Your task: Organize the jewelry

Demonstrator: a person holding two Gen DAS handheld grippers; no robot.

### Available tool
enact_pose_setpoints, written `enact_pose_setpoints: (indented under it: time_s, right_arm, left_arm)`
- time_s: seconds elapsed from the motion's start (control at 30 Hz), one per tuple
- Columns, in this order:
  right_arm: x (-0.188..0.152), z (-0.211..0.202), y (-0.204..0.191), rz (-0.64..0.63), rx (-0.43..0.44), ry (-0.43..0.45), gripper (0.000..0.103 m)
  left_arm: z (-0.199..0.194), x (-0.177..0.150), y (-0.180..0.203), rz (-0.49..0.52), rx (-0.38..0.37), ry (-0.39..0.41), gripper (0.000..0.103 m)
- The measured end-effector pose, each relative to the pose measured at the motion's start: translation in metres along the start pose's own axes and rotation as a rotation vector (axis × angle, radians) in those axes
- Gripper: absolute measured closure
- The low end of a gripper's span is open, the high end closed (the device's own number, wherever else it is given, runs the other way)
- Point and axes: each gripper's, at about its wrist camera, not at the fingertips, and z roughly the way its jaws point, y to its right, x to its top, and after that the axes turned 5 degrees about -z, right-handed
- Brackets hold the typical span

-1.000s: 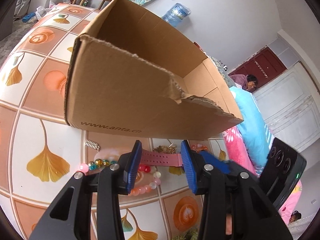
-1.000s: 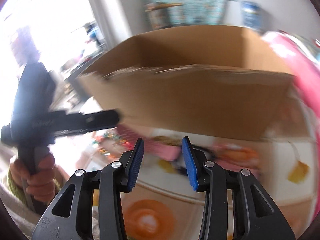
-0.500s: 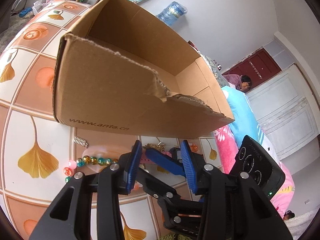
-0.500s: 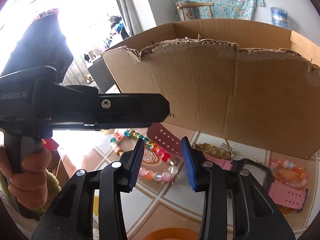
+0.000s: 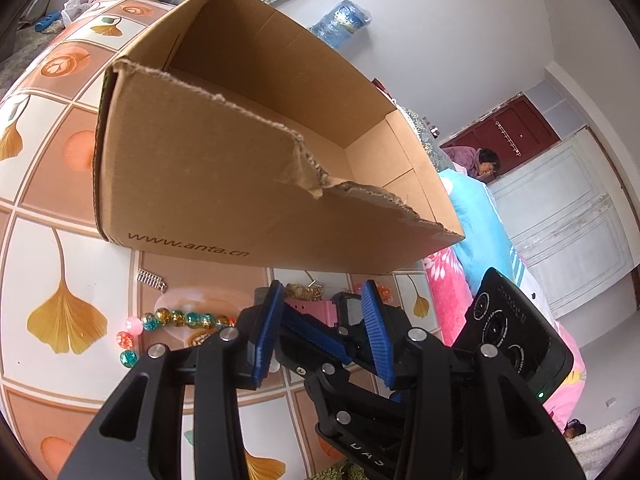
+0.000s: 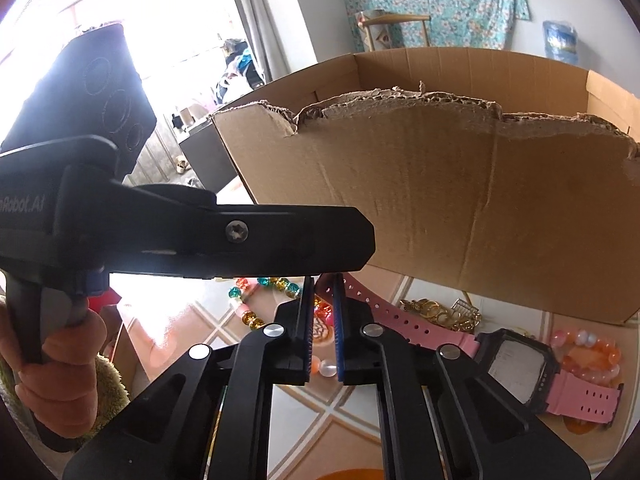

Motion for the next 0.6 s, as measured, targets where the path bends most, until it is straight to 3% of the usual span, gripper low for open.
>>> enact_pose_setpoints:
  time_s: [0.23, 0.6]
  right_arm:
    - [-0.003, -0.002, -0.001, -0.002, -0.009, 0.022, 0.101]
    - [-0.006, -0.003, -0.003, -0.014, -0.019, 0.026, 0.100]
  left_arm:
    - [-0.005, 0.000, 0.000, 0.003, 0.015, 0.005, 0.064]
    - [0.009, 0.003, -0.009, -0.030, 0.138, -0.073, 0.066]
